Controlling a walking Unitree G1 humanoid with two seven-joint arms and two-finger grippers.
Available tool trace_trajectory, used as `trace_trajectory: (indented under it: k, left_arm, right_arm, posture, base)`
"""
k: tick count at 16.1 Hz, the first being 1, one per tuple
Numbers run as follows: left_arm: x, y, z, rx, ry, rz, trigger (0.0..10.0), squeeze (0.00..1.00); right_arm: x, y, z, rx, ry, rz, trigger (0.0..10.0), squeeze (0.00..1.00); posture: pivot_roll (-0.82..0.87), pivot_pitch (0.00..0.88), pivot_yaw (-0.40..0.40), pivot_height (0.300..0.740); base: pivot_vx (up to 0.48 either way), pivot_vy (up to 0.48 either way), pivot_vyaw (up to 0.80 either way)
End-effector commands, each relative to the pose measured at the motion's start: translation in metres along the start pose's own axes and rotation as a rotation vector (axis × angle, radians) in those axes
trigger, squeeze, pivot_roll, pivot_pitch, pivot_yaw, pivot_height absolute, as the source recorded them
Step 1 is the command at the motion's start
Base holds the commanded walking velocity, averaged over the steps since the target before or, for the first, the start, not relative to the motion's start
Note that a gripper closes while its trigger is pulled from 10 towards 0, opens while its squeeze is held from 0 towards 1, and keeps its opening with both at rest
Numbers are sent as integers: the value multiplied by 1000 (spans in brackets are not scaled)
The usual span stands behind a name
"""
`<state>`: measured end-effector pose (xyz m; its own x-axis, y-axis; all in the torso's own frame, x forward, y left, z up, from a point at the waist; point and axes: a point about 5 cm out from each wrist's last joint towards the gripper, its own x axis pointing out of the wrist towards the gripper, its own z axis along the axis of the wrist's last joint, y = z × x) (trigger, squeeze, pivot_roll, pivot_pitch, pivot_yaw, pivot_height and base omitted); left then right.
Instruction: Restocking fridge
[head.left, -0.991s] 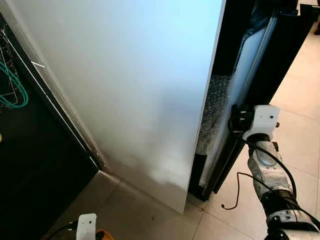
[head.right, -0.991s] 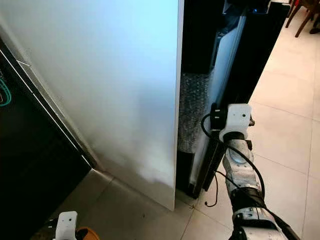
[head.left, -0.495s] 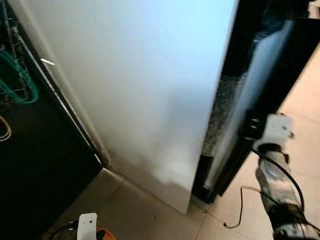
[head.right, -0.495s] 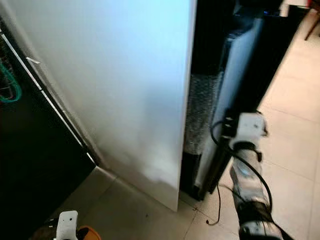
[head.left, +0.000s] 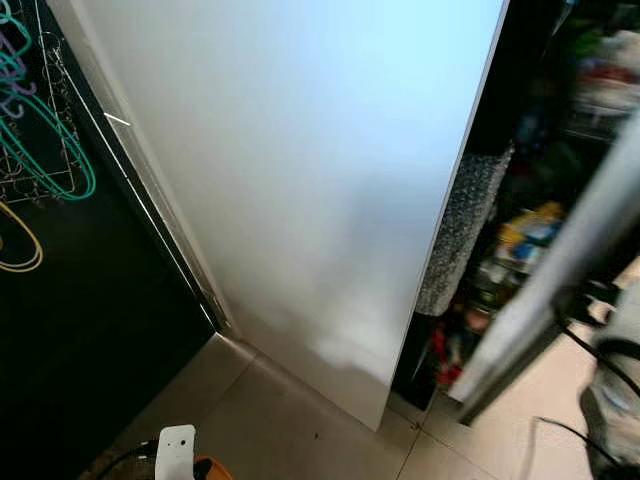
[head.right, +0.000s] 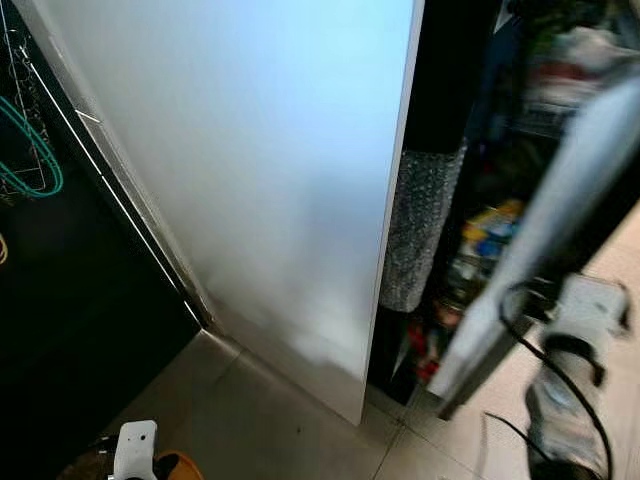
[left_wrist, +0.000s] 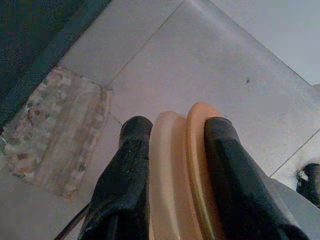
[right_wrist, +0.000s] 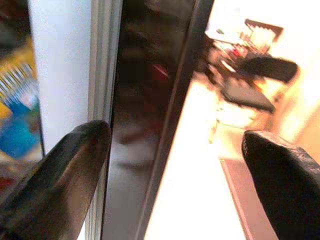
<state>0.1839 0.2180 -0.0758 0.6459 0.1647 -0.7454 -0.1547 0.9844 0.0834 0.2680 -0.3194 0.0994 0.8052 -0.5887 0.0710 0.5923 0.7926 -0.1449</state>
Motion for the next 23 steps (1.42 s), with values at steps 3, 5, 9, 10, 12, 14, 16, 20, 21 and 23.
trace_trajectory:
  k: [3,5,9,10,12,14,16,20,21,23]
  left_arm:
    - [-3,-7,-16,8,63,-31,10000,0]
    - [-3,-5,-15,8,60,-23,10000,0]
    - [-3,-3,-15,-2,64,-6,10000,0]
    - [-3,-4,-15,-1,65,-6,10000,0]
    - [-3,-4,-17,-8,78,-5,10000,0]
    - [-4,-2,-18,-21,81,1,10000,0]
    - [-5,3,-21,9,102,15,10000,0]
    - [-6,5,-25,18,111,4,10000,0]
    - [-5,4,-24,15,110,4,10000,0]
    - [-5,3,-23,14,109,0,10000,0]
  right_arm:
    - [-12,-15,-29,-28,145,-72,10000,0]
    - [-22,-7,-51,-20,247,-38,10000,0]
    - [-68,46,-112,-32,595,354,10000,0]
    - [-75,50,-118,-59,627,405,10000,0]
    - [-114,53,-146,-165,786,515,10000,0]
    - [-144,42,-166,-169,923,487,10000,0]
    - [-167,40,-176,-149,996,480,10000,0]
    - [-186,41,-182,-208,1013,575,10000,0]
    - [-186,40,-181,-208,1004,574,10000,0]
    - [-183,41,-180,-170,1000,555,10000,0]
  posture:
    - [-117,64,50,740]
    - [-111,62,50,740]
    - [-111,60,45,740]
    - [-109,59,44,740]
    - [-101,53,37,740]
    - [-89,48,37,740]
    - [-84,46,39,740]
    - [-97,37,38,740]
    - [-95,36,37,740]
    - [-98,25,39,740]
  base:
    - [0,0,0]
    - [0,0,0]
    - [0,0,0]
    - [0,0,0]
    - [0,0,0]
    - [0,0,0]
    - [0,0,0]
    - [0,-254,0]
    - [0,-379,800]
    - [0,-375,400]
